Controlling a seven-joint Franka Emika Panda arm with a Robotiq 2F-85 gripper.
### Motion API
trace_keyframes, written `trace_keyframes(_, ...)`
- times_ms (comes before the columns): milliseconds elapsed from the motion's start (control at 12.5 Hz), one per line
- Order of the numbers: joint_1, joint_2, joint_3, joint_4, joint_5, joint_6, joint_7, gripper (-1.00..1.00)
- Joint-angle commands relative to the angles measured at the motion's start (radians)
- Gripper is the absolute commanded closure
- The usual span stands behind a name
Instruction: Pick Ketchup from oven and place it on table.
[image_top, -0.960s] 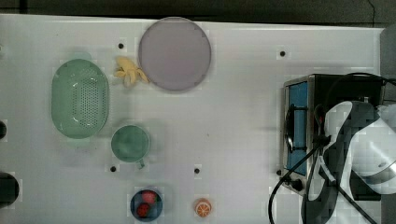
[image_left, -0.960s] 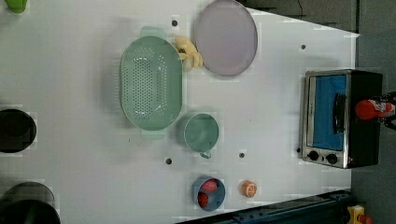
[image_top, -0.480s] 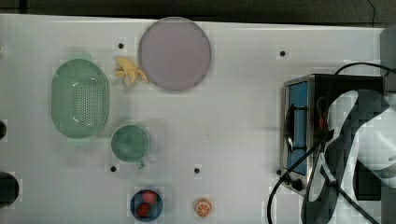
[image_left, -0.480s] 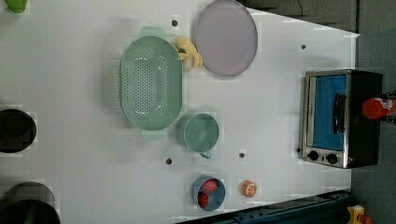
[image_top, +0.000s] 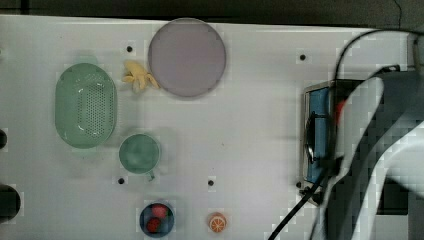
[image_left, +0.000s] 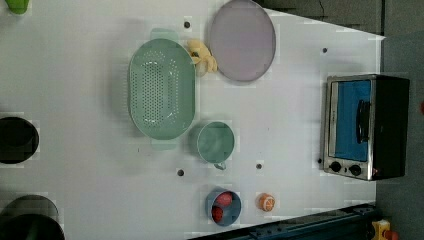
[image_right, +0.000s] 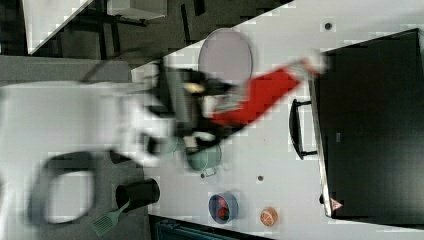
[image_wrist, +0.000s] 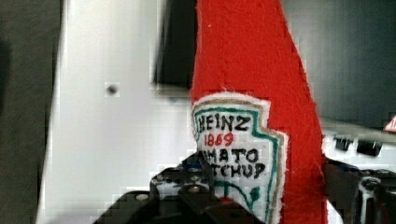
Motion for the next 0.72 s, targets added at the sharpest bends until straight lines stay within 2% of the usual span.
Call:
trace_keyframes(80, 0.102, -0.059, 0.162, 0.048, 0.010, -0.099, 0.022, -0.27)
trace_keyframes(400, 0.134, -0.060, 0.317, 0.000, 0.010, -0.135, 0.022, -0.27)
trace_keyframes(720, 0.140, -0.060, 0.381, -0.144, -0.009, -0.084, 0.023, -0.26)
